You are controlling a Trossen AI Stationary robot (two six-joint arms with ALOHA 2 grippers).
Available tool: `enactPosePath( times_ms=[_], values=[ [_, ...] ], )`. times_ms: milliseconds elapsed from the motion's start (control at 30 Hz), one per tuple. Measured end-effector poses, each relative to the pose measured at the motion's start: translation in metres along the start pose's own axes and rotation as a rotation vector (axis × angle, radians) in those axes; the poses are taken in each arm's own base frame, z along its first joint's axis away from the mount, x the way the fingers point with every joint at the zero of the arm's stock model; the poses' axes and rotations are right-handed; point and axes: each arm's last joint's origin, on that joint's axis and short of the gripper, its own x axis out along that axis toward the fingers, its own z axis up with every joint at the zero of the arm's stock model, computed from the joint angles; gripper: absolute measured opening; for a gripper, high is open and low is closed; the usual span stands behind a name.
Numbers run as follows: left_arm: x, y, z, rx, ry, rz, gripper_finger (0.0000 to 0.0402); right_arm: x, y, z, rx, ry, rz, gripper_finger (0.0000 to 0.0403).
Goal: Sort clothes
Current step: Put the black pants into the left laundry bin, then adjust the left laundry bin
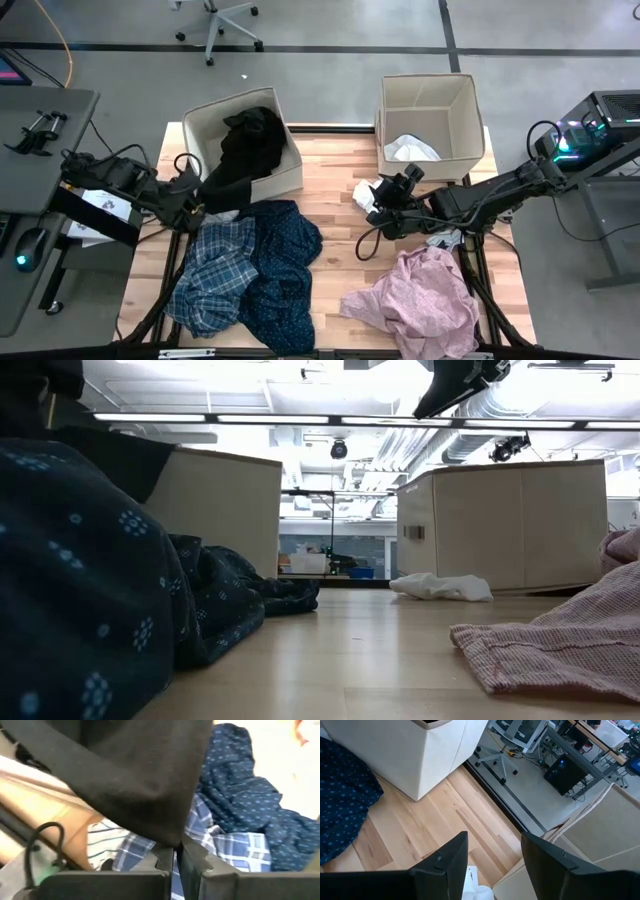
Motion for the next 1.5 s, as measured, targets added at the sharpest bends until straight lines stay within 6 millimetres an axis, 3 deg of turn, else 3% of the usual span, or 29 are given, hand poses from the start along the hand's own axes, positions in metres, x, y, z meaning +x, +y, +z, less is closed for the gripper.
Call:
enactPosePath(
  times_ms=[200,400,533,767,933,1267,1400,1500],
  values=[
    [-0.009,-0.005,0.005,0.042,-0.097,-0.195,0.0002,0.000,0.000,0.000,0.000,0.000,0.000,0.0172],
    [-0.023,-0.013,0.018,0.130,-0.400,-0.306,0.0001,0.000,0.000,0.000,0.000,-0.001,-0.002,0.0172],
    [-0.031,-0.013,0.028,0.156,-0.665,-0.179,0.0001,0.000,0.000,0.000,0.000,-0.002,-0.003,0.0172],
    [-0.039,-0.001,0.036,0.088,-0.998,0.301,0.0001,0.000,0.000,0.000,0.000,-0.003,-0.006,0.0172],
    [-0.040,0.001,0.037,0.105,-1.005,0.379,0.0025,0.000,0.000,0.000,0.000,-0.004,-0.007,0.0172],
    [-0.058,0.000,0.043,0.120,-0.937,0.240,0.0160,0.000,0.000,0.001,0.012,-0.011,-0.004,0.0172],
    [-0.069,-0.007,0.050,0.120,-0.915,0.176,0.0174,0.000,0.000,0.001,0.001,-0.011,-0.004,0.0172],
    [-0.072,-0.019,0.057,0.230,-0.857,0.114,0.0173,0.000,0.000,0.001,0.001,-0.011,-0.004,0.0172]
  ],
)
